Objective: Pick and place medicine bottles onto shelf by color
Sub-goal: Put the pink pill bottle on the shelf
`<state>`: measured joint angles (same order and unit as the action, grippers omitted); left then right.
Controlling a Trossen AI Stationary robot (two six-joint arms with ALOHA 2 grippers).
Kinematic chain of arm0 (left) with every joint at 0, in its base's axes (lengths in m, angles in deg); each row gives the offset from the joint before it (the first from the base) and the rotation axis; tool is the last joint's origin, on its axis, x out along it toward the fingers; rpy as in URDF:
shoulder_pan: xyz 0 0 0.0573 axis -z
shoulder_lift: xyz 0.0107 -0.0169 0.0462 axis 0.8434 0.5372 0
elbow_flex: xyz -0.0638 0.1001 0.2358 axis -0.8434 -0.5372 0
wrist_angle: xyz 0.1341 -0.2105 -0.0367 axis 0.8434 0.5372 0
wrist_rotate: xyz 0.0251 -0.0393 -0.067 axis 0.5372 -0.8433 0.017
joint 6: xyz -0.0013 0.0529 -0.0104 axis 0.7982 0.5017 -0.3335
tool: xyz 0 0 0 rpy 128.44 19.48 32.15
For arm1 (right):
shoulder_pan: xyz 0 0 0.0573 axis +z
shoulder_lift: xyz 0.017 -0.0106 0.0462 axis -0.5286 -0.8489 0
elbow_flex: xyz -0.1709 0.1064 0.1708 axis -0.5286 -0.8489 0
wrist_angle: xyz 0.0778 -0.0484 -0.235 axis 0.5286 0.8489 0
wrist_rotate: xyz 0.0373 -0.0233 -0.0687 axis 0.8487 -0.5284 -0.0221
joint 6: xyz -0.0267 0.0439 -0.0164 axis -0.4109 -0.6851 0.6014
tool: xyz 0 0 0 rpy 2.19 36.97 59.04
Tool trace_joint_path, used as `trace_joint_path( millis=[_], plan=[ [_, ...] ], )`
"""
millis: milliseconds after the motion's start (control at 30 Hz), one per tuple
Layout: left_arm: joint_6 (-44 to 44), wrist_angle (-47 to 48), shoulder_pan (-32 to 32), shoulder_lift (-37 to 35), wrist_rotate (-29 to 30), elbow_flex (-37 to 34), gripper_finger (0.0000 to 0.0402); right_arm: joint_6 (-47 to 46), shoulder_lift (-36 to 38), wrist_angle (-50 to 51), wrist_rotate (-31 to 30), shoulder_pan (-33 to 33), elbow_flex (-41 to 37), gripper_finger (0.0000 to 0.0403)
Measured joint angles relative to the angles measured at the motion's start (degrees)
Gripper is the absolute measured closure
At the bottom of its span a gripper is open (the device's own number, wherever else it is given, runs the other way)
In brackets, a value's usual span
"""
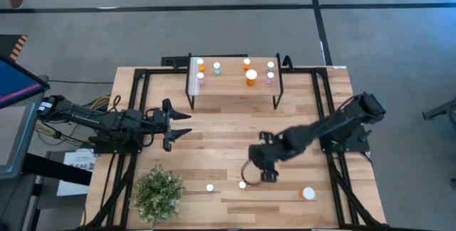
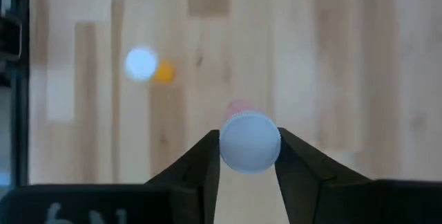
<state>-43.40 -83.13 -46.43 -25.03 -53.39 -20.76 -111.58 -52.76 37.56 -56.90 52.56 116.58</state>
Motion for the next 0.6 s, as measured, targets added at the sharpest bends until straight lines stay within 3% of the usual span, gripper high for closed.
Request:
trace_joint_path(
  millis=[367, 600],
  plan=[
    [0.0, 0.0, 0.0, 0.0, 0.0, 0.0, 0.0176, 18.3, 0.0, 3.4, 0.0, -17.4, 13.8, 0.0261],
    [0.1, 0.0, 0.0, 0.0, 0.0, 0.0, 0.0176, 25.2, 0.0, 3.6, 1.5, -29.0, 22.6, 0.026]
  ],
)
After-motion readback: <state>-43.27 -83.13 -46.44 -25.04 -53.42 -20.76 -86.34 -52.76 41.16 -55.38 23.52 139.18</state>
